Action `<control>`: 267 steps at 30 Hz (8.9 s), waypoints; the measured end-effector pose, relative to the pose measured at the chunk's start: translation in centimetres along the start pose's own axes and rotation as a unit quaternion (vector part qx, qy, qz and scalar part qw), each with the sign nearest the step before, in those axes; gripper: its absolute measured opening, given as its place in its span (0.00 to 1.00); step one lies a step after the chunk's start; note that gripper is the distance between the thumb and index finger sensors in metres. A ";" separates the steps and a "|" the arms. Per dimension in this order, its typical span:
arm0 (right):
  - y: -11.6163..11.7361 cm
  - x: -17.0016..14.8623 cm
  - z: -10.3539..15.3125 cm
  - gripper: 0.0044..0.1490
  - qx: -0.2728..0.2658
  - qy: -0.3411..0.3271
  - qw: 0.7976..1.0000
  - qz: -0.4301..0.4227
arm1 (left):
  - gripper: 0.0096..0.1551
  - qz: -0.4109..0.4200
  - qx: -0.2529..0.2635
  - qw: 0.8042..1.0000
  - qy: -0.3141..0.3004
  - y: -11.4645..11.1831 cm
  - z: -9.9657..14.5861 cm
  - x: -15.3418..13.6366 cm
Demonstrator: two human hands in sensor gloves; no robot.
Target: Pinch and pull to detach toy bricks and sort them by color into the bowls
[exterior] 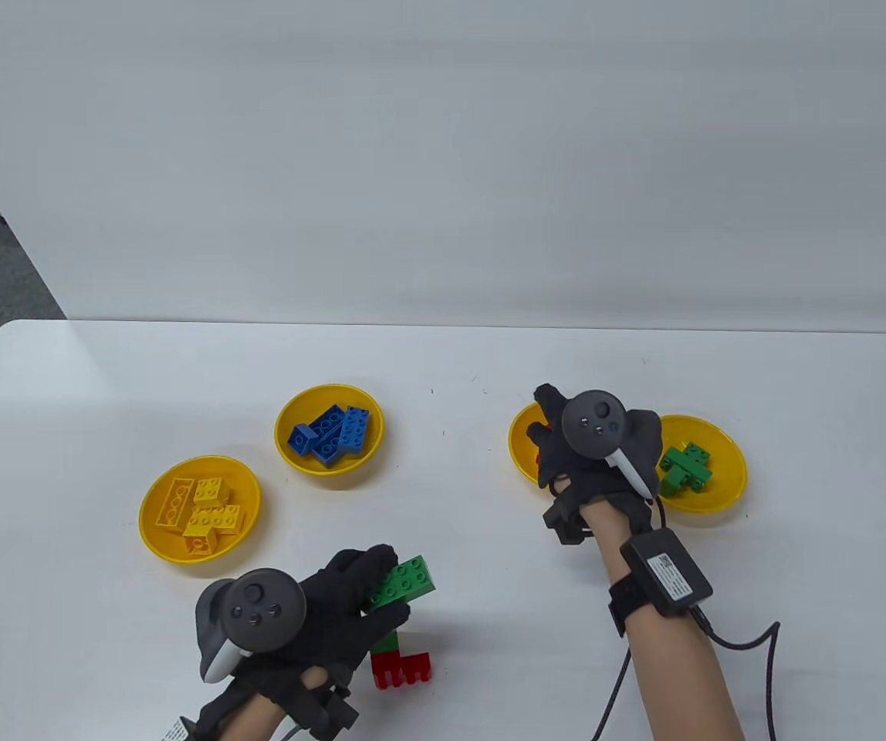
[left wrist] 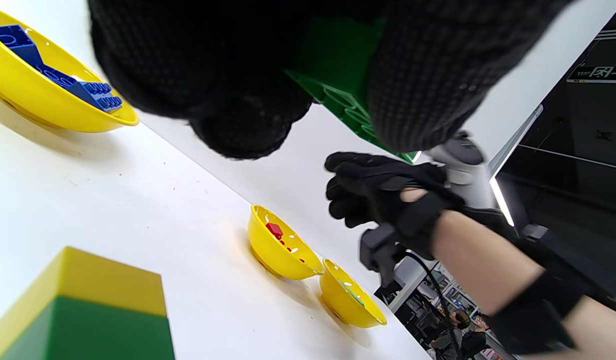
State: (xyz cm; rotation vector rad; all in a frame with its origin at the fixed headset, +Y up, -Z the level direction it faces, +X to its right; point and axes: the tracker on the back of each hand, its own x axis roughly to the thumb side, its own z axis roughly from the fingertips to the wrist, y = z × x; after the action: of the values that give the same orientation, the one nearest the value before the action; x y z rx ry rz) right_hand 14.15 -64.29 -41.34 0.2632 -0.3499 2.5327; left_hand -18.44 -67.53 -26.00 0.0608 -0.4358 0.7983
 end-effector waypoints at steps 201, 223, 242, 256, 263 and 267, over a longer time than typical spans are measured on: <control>-3.2 -0.2 1.3 0.38 0.004 0.000 0.997 -0.083 | 0.43 0.333 -0.155 0.927 0.073 -4.1 -0.3 -5.3; 5.9 10.6 13.9 0.40 0.125 -0.209 0.958 -0.148 | 0.41 0.240 -0.080 0.966 0.050 -4.0 0.5 -3.3; 5.0 8.3 13.3 0.38 0.085 -0.109 0.952 -0.273 | 0.41 0.239 -0.081 0.967 0.020 -4.0 0.5 -2.8; -4.5 -1.6 0.3 0.37 -0.049 0.006 0.999 0.017 | 0.42 0.274 -0.058 0.959 0.040 -2.8 0.7 -4.0; -1.4 -6.5 -3.7 0.37 0.021 0.075 0.992 0.102 | 0.42 0.272 -0.063 0.959 0.051 -2.9 0.6 -4.3; -0.1 -8.3 -5.0 0.37 0.041 0.110 0.988 0.100 | 0.42 0.271 -0.069 0.958 0.057 -3.2 0.5 -4.5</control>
State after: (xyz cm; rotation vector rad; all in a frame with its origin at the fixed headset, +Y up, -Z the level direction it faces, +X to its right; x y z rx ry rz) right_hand 20.48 -66.88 -48.20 -0.0228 -0.1940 2.7438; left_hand -19.16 -72.91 -26.96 -0.2449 -0.4013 1.3018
